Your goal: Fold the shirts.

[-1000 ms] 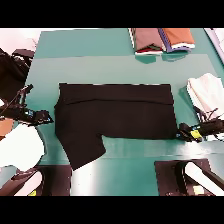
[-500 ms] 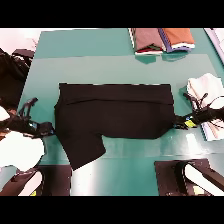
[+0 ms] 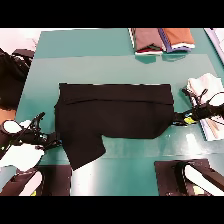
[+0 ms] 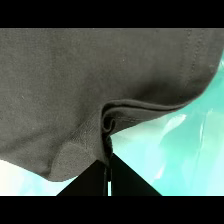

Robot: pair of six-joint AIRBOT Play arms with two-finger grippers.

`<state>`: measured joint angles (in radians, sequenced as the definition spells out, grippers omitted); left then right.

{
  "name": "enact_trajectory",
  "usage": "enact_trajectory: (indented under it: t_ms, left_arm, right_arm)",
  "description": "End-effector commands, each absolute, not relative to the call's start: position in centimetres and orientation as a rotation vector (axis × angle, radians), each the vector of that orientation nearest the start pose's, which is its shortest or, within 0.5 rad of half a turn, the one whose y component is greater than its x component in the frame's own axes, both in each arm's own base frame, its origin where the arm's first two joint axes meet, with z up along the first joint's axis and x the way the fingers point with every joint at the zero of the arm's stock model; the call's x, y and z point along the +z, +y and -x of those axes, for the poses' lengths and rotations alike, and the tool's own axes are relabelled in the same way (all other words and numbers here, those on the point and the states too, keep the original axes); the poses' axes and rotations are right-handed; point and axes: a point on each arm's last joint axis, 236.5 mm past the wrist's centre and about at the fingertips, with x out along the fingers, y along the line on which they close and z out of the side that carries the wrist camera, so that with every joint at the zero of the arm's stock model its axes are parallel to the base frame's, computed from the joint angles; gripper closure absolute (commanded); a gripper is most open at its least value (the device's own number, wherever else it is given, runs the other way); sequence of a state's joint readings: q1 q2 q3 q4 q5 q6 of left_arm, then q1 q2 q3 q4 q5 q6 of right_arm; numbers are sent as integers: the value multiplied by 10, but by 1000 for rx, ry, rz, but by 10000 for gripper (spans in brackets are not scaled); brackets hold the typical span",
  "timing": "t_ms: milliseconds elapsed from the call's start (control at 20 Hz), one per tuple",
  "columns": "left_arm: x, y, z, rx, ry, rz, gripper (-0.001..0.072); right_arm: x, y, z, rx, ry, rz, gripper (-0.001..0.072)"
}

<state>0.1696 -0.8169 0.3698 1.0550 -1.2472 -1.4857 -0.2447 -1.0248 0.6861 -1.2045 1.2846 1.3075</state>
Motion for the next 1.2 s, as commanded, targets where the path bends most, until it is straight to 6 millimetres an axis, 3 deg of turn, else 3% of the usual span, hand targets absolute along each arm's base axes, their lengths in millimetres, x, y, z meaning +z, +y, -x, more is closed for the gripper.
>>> enact_trajectory:
  t_ms: [0,150,250,300,350,500,650,800,950,1050,1150]
  left_arm:
    - [-83,-97,-167,-178,1566,693,280]
    - [-88,-103,-163,-183,1569,732,280]
    - [-85,-103,-170,-182,1541,742,285]
    - [-81,-103,-174,-198,1530,724,526]
    - [-75,-103,-177,-244,1516,685,680]
    - [-49,-102,-189,-306,1495,627,688]
    - [-25,-101,-194,-316,1406,582,689]
    - [-3,-104,-172,-322,1369,524,689]
    - [22,-113,-150,-356,1381,509,689]
    - [37,-111,-164,-354,1327,495,689]
    - [46,-103,-193,-328,1231,477,689]
  right_arm:
    - [-51,25,-237,200,1512,-345,694]
    - [-51,25,-238,200,1511,-345,693]
    - [-51,25,-238,200,1510,-344,693]
    - [-49,25,-237,201,1507,-342,693]
    - [-46,24,-238,199,1493,-335,693]
    - [-25,19,-240,191,1429,-285,693]
    - [-9,5,-212,165,1481,-184,694]
    - [3,-10,-188,112,1506,-158,693]
    - [15,-20,-181,56,1463,-190,694]
    - [16,-20,-186,50,1438,-186,694]
    - [11,-17,-196,67,1444,-172,694]
